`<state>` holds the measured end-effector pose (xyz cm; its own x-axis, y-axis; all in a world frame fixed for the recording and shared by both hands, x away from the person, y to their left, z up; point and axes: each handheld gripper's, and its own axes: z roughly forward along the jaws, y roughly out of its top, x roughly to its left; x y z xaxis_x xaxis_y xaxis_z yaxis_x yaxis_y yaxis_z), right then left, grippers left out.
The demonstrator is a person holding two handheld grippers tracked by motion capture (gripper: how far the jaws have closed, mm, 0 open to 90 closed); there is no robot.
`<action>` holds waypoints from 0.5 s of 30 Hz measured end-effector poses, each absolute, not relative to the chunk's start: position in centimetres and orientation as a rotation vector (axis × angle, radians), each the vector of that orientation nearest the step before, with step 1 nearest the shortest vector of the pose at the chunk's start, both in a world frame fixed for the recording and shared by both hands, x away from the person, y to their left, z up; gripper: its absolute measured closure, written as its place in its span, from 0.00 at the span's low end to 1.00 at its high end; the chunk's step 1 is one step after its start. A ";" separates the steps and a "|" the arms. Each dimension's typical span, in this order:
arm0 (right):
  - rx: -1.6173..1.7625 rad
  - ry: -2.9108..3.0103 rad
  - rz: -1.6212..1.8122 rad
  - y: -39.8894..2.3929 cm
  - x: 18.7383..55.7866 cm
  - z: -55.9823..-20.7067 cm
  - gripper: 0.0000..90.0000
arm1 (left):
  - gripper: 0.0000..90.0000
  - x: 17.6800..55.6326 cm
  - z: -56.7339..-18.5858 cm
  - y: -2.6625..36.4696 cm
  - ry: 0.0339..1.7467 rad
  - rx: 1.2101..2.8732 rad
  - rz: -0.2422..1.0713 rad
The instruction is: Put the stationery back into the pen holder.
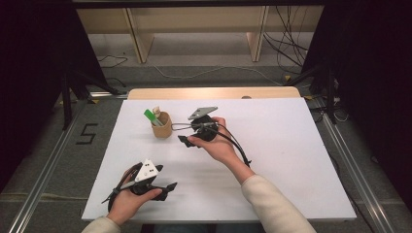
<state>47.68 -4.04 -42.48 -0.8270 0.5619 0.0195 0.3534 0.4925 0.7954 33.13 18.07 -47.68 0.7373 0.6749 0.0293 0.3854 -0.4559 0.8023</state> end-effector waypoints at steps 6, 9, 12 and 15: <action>0.795 2.524 1.231 -6.1 46.6 -42.3 0.28 | 0.23 33.1 -47.7 18.0 0.803 2.094 0.438; 0.802 2.535 1.221 -7.0 46.1 -42.2 0.27 | 0.23 33.2 -47.8 18.0 0.804 2.096 0.439; 0.811 2.534 1.217 -7.8 45.6 -42.0 0.26 | 0.23 33.2 -47.8 18.0 0.805 2.096 0.438; 0.824 2.539 1.210 -8.5 45.2 -42.0 0.26 | 0.22 33.2 -47.8 18.0 0.807 2.095 0.438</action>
<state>45.22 -8.52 -41.96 -0.8215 0.5682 0.0481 0.3950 0.5063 0.7665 33.19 18.01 -47.79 0.7330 0.6798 0.0246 0.3908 -0.4505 0.8027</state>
